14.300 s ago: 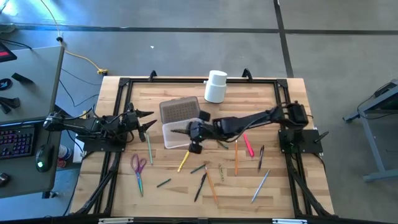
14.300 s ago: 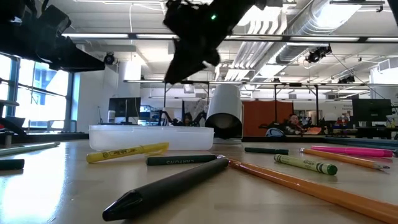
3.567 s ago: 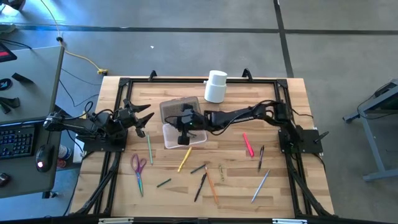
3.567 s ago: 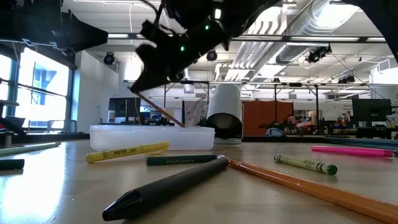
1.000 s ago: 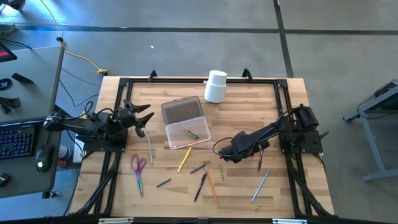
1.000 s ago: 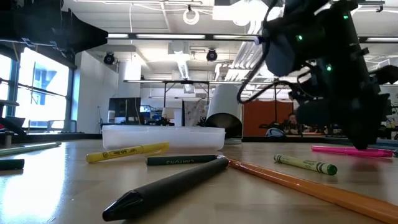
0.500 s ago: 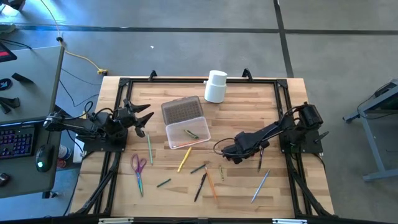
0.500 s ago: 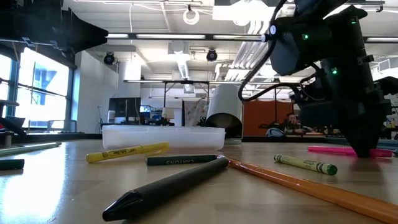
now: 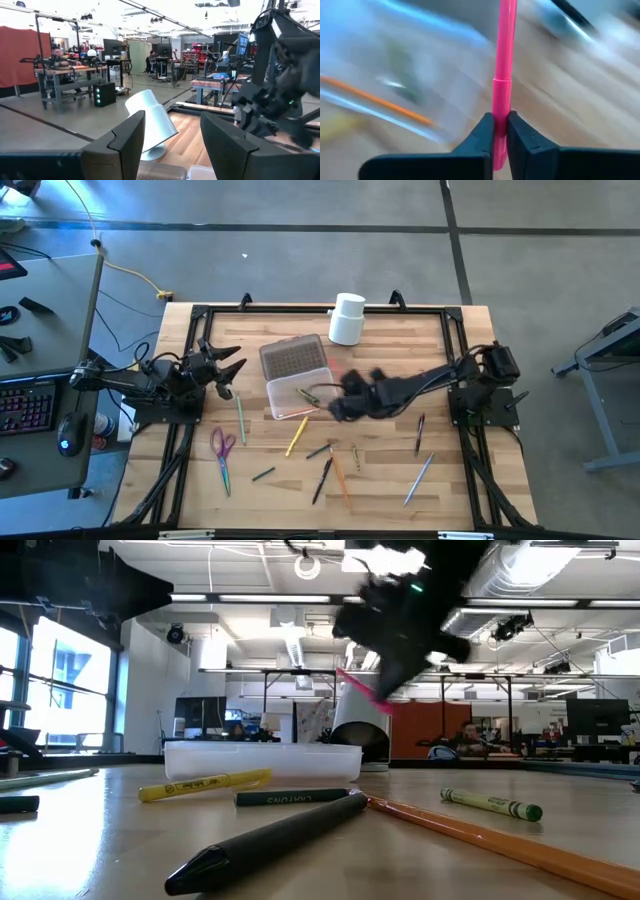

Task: Pick & place school supplies into a supply box
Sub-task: Put the pink pen into the black supply box

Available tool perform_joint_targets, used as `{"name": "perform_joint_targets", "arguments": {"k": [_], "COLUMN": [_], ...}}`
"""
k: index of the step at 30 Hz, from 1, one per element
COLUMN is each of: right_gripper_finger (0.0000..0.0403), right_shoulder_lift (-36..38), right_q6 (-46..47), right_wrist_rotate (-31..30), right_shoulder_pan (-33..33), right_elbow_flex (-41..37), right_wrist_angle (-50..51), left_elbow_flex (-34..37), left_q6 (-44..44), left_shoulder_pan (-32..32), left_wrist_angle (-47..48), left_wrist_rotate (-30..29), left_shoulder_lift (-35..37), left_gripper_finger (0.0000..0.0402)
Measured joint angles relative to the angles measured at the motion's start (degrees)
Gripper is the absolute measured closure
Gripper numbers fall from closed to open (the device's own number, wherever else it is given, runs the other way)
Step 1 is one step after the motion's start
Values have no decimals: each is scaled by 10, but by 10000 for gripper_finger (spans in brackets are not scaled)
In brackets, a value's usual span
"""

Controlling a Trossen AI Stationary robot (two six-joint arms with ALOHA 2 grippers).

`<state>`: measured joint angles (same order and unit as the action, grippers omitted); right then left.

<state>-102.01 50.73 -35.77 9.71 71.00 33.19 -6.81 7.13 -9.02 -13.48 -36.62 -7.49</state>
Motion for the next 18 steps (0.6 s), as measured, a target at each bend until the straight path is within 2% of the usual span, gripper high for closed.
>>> {"name": "perform_joint_targets", "arguments": {"k": [3, 5, 6, 10, 13, 16, 18], "right_gripper_finger": [397, 395, 394, 392, 392, 393, 393], "right_shoulder_lift": [-7, -19, -21, -43, -66, -89, -104], "right_q6": [-222, -308, -334, -343, -330, -361, -384], "right_wrist_rotate": [74, 104, 119, 140, 180, 225, 230], "right_shoulder_pan": [-28, -45, -53, -79, -94, -102, -102], "right_elbow_flex": [10, 12, 12, 11, 10, 11, 11], "right_wrist_angle": [-186, -282, -297, -268, -250, -253, -246], "left_elbow_flex": [0, 0, 0, 0, 0, 0, 0], "left_q6": [1, 1, 1, 1, 1, 1, 1], "left_shoulder_pan": [0, 0, 0, 0, 0, 0, 0], "left_wrist_angle": [0, 0, 0, 4, 5, 5, 5], "left_wrist_rotate": [0, 0, 0, 1, 1, 0, 0], "left_shoulder_lift": [0, 0, 0, 0, 0, -1, -1], "left_gripper_finger": [177, 177, 177, 177, 177, 177, 177]}}
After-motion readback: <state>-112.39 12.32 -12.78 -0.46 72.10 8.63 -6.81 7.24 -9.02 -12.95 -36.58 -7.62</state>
